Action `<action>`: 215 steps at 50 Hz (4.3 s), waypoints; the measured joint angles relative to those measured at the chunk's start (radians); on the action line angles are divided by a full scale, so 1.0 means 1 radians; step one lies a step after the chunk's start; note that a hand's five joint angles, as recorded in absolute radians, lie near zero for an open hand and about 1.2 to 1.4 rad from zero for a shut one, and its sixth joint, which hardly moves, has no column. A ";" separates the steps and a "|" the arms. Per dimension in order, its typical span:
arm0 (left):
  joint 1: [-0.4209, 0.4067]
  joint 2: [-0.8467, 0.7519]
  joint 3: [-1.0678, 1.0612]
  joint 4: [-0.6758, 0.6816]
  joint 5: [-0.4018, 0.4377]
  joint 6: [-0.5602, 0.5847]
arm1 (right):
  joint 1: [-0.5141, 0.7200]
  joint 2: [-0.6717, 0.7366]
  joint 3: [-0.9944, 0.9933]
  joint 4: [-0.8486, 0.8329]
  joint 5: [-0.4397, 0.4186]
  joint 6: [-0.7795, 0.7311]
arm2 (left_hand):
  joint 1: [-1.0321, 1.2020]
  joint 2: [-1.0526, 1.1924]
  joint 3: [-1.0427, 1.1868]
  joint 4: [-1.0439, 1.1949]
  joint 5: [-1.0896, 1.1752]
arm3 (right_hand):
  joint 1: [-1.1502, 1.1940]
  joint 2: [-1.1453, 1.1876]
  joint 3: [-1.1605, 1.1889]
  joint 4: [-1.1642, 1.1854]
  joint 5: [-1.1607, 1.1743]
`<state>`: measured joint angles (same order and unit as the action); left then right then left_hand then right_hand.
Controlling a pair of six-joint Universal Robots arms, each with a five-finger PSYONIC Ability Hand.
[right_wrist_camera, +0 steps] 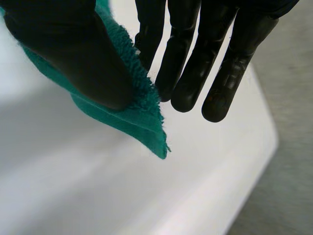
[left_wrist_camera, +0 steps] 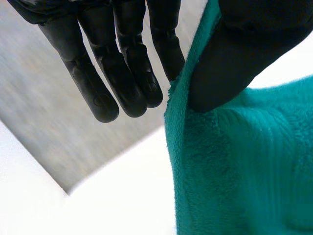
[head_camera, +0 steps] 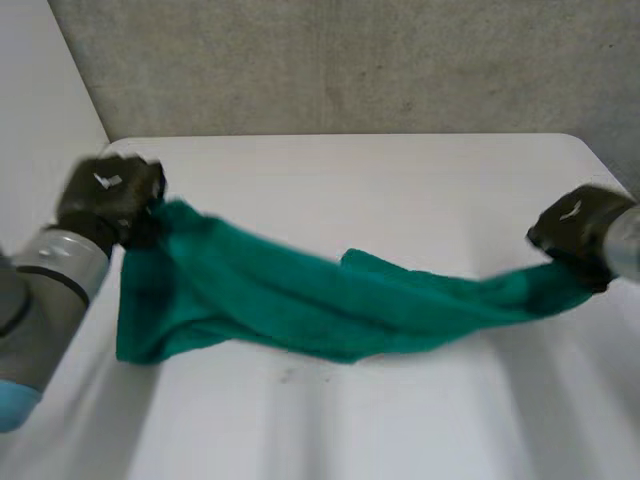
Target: Fold the towel.
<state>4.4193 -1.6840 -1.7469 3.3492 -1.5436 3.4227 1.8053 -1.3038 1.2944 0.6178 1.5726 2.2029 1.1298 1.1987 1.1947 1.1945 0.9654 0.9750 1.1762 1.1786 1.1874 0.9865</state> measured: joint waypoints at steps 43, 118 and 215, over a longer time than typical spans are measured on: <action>0.056 -0.250 0.388 0.374 -0.062 -0.100 | 0.054 0.173 -0.369 -0.600 -0.004 0.385 | 0.000 0.001 0.001 0.000 0.000 | 0.000 0.002 0.000 0.005 0.005; 0.017 -0.432 0.096 0.147 -0.120 0.059 | 0.045 0.278 0.163 -0.573 -0.080 0.493 | -0.874 -0.920 -0.925 -0.918 -0.860 | 0.000 0.002 0.000 0.005 0.005; 0.102 -0.009 -0.155 -0.189 0.027 0.369 | -0.041 -0.019 0.269 -0.146 0.009 -0.020 | -0.005 -0.002 -0.003 -0.001 0.001 | 0.000 0.002 0.000 0.005 0.005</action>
<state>4.5211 -1.6931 -1.9021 3.1603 -1.5162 3.7919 1.7645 -1.3230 1.5639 0.4719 1.5819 2.1829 1.1253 1.1972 1.1917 1.1937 0.9668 0.9750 1.1781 1.1786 1.1927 0.9919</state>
